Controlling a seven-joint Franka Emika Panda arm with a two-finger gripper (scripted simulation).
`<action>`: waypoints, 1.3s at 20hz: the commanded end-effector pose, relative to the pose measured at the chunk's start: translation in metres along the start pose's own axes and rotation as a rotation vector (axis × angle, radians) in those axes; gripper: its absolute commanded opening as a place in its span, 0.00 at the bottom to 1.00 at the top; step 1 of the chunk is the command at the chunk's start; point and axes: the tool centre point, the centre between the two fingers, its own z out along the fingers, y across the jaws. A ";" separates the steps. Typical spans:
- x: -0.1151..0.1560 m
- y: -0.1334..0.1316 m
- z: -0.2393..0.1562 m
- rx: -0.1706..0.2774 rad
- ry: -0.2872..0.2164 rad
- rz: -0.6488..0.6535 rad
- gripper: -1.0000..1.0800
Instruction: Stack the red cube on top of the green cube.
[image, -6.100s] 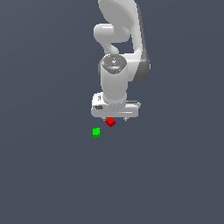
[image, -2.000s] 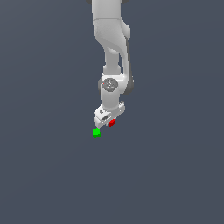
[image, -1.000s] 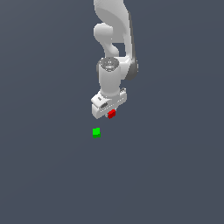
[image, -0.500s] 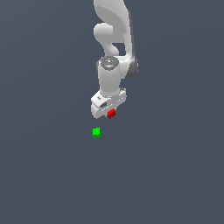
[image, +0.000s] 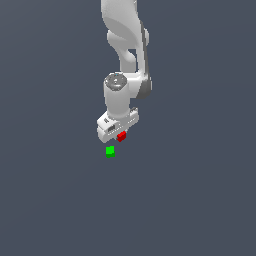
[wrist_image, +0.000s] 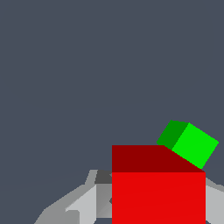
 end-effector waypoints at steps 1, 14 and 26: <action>0.001 0.015 0.008 -0.001 0.000 0.000 0.00; 0.005 0.070 0.037 0.000 0.000 0.001 0.00; 0.006 0.073 0.038 0.000 0.000 0.001 0.96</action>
